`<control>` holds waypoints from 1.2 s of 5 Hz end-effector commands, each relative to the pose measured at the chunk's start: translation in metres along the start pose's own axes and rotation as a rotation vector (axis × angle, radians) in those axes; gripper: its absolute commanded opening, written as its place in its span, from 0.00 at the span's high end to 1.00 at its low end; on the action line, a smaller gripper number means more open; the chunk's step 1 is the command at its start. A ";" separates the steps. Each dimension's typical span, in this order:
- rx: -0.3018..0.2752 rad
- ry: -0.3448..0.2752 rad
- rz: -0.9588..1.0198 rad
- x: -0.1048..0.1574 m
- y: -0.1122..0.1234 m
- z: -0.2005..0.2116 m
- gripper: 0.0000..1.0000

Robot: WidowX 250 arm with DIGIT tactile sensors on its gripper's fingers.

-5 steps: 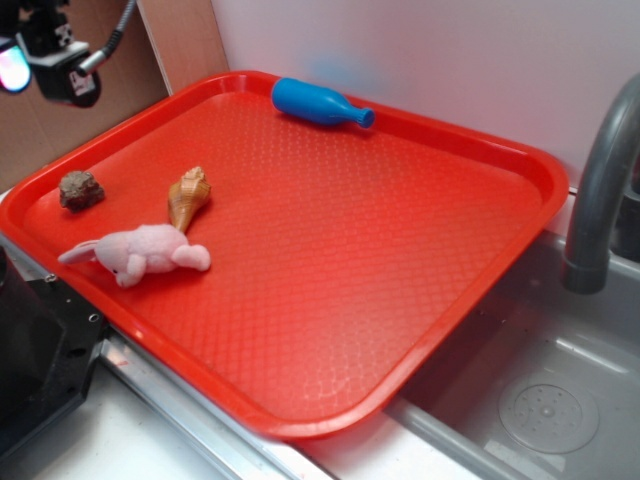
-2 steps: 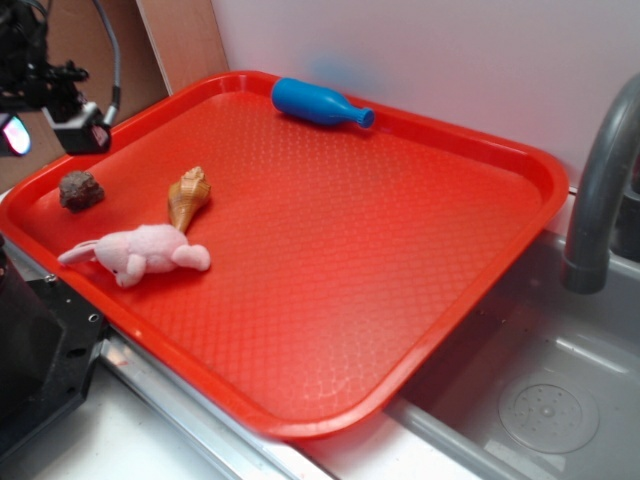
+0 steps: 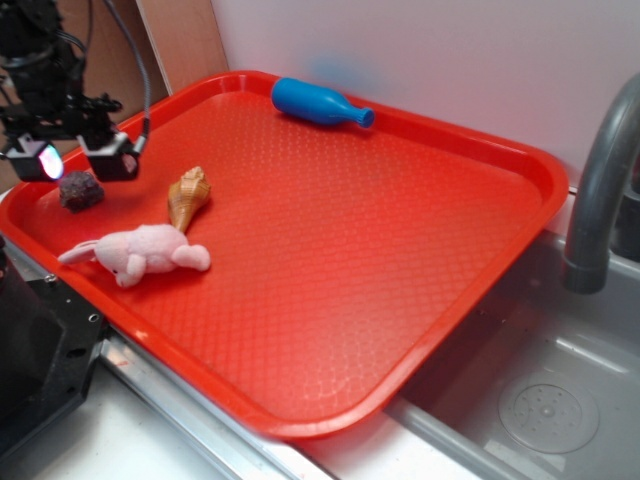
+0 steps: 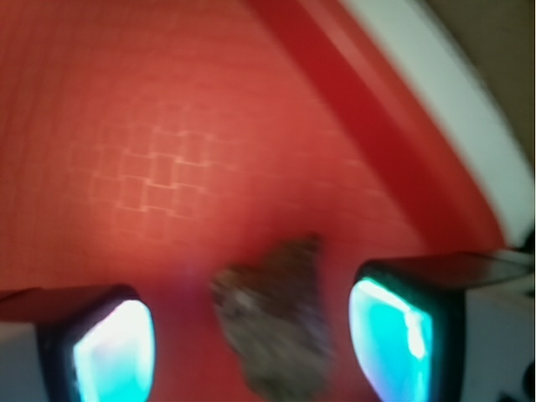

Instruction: Grab the rock.

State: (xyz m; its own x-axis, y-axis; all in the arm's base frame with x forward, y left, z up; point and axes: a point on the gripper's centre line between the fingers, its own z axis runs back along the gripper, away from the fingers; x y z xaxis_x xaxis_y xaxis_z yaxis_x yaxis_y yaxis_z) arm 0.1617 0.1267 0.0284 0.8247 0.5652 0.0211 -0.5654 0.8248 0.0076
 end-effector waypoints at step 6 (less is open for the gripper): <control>-0.032 -0.004 -0.490 -0.003 -0.095 0.142 1.00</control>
State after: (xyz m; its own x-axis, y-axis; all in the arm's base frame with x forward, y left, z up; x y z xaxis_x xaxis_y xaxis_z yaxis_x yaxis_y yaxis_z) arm 0.2162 0.0408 0.1588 0.9934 0.1133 -0.0168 -0.1137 0.9933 -0.0196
